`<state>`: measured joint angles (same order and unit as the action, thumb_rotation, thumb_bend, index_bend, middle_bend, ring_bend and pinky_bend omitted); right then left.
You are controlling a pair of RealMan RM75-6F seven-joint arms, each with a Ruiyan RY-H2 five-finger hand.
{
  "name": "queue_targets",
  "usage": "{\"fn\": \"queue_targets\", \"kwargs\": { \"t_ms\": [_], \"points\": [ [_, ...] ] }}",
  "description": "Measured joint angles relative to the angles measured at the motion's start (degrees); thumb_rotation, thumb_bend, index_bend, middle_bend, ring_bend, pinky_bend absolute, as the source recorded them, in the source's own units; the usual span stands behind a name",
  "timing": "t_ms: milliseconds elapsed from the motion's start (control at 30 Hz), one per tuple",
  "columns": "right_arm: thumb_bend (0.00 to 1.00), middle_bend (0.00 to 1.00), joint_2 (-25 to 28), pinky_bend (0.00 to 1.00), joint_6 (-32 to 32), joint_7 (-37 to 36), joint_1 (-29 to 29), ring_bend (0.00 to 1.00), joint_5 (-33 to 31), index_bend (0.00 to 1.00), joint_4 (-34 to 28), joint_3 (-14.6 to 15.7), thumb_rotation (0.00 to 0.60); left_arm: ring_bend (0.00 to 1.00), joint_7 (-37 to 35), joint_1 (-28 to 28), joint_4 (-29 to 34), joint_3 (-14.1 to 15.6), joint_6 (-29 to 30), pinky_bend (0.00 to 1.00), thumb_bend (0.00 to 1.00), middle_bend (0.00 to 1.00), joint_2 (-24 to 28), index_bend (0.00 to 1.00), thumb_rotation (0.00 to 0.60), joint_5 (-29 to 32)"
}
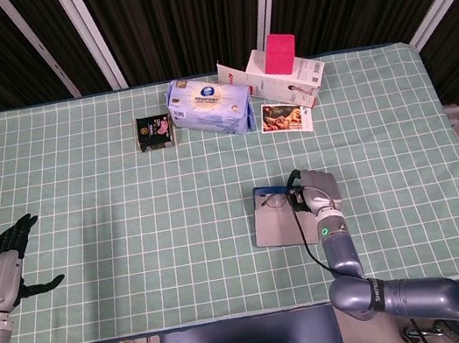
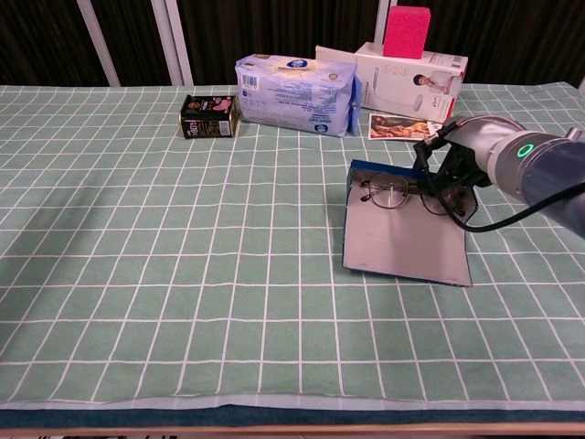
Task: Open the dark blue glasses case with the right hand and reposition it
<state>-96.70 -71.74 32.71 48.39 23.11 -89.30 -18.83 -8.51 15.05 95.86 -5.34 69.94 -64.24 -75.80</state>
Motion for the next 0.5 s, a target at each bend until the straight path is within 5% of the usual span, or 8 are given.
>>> {"fn": "queue_targets", "kwargs": {
  "t_ms": [500],
  "points": [
    [0.55, 0.93, -5.29, 1.00, -3.04, -1.74, -2.02, 1.00, 15.10, 0.52, 10.54, 4.72, 0.600, 0.00, 0.17, 0.05, 0.07, -0.01, -0.15, 0.00, 0.01, 0.00, -0.06, 0.00, 0.600, 0.16]
  ]
}}
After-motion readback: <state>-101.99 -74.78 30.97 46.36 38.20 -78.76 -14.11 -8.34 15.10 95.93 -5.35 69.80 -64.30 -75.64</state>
